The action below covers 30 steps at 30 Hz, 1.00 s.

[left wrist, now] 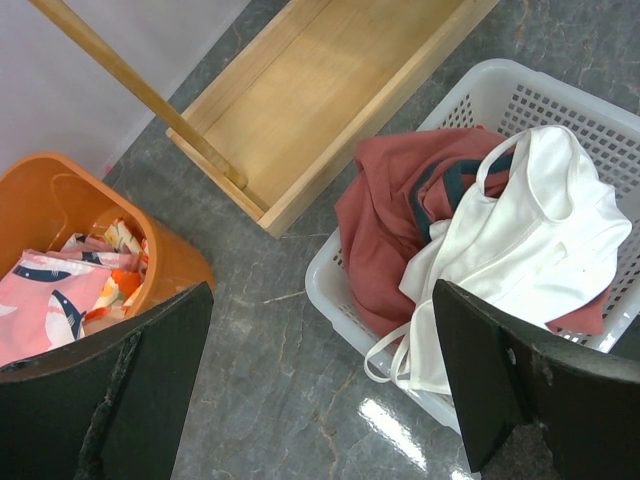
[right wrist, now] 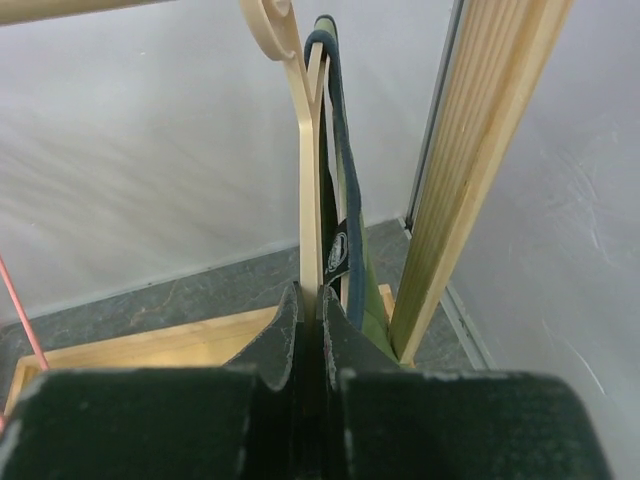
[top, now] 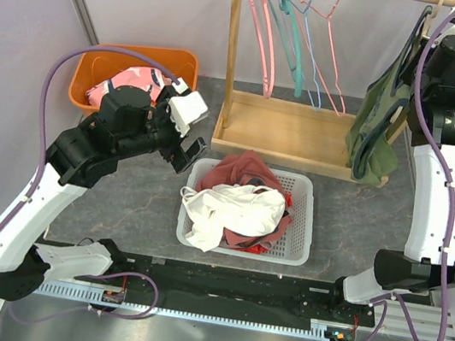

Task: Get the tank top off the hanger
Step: Pick up the hanger from the clothesline.

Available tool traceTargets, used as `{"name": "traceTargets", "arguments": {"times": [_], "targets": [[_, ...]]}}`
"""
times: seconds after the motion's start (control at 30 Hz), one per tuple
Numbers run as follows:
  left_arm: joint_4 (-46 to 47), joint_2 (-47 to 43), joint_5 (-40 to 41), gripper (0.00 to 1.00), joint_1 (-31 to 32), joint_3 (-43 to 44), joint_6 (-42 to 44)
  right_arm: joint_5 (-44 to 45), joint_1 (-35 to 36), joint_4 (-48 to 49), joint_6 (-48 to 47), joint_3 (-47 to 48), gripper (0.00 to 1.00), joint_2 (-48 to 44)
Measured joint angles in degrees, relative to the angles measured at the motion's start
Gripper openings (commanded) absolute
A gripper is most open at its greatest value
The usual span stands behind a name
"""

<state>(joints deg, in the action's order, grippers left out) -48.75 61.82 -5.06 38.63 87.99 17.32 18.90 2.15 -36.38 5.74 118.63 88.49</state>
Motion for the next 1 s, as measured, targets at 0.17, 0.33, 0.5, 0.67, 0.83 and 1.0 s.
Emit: {"name": "traceTargets", "arguments": {"times": [0.17,0.33,0.5,0.67,0.83,1.0], "targets": [[0.0,-0.1,0.0,0.98,0.0,-0.1,0.0,-0.7,0.3,4.5,-2.0,-1.9,0.0,-0.8],[0.0,-0.1,0.0,0.98,-0.3,-0.1,0.0,-1.2,0.7,6.8,-3.1,-2.9,0.0,-0.9],[0.0,-0.1,0.0,0.98,-0.7,-0.1,-0.2,-3.7,0.7,9.0,-3.7,-5.1,0.0,-2.5],[0.0,-0.1,0.0,0.98,-0.8,-0.1,-0.4,-8.7,0.7,10.1,-3.5,-8.9,0.0,-7.1],[0.0,-0.3,0.0,0.98,-1.3,-0.1,-0.7,-12.5,0.9,11.1,-1.8,-9.9,0.0,-12.0],[0.0,-1.0,0.0,0.98,-1.6,-0.1,-0.9,-13.5,1.0,10.3,0.1,-13.2,0.0,-16.3]]}}
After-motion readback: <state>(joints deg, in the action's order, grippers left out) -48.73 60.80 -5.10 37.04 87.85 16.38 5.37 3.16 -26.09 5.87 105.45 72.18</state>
